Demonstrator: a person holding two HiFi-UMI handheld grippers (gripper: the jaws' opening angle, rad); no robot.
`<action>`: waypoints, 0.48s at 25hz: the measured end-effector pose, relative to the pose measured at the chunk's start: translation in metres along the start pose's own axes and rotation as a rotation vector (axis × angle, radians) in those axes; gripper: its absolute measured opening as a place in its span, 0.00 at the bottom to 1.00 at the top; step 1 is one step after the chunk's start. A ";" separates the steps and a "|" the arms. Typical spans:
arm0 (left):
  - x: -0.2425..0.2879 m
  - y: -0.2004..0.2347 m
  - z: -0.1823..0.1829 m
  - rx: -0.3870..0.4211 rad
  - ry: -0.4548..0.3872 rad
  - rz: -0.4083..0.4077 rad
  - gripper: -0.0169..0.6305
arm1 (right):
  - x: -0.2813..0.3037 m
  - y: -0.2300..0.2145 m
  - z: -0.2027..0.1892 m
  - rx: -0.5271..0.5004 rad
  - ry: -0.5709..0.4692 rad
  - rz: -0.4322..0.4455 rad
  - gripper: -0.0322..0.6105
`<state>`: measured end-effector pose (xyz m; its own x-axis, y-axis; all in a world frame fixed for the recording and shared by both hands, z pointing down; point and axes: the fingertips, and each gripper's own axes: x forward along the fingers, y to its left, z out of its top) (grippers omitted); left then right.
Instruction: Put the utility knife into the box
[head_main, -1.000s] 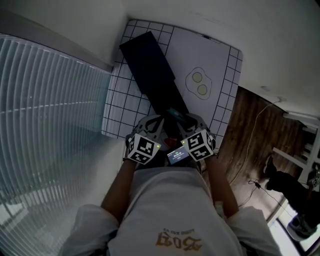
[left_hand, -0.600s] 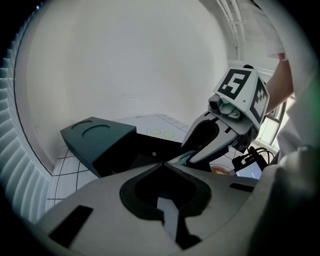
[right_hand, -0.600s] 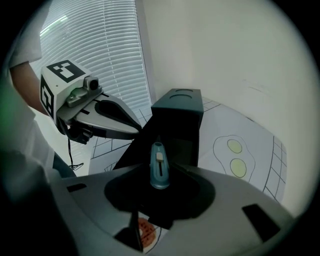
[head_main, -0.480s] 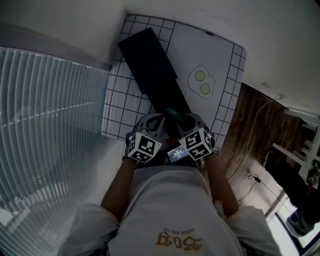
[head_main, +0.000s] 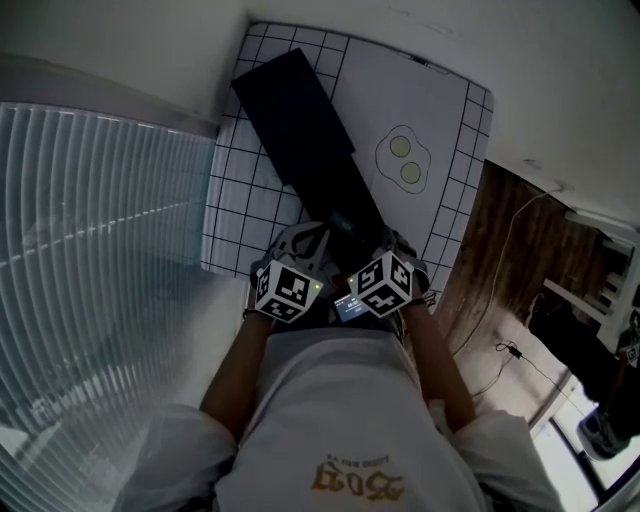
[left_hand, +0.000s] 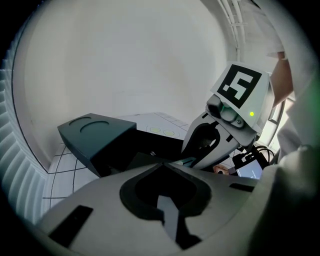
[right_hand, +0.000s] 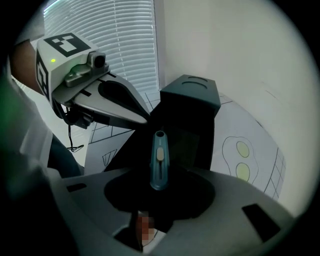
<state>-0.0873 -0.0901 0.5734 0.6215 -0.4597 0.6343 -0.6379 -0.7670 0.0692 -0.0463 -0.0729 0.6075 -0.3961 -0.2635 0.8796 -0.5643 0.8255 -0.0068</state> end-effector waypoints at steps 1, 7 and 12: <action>0.000 0.000 0.000 0.000 -0.001 0.000 0.04 | 0.000 0.000 -0.001 0.000 0.004 0.000 0.26; -0.004 0.001 -0.003 -0.003 0.000 0.002 0.04 | 0.002 0.001 -0.002 -0.015 0.018 -0.010 0.26; -0.008 0.003 -0.006 -0.009 0.002 0.010 0.04 | 0.004 0.002 -0.004 -0.028 0.054 -0.004 0.27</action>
<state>-0.0970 -0.0866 0.5736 0.6138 -0.4666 0.6368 -0.6486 -0.7579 0.0699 -0.0459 -0.0701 0.6133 -0.3543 -0.2403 0.9038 -0.5449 0.8384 0.0093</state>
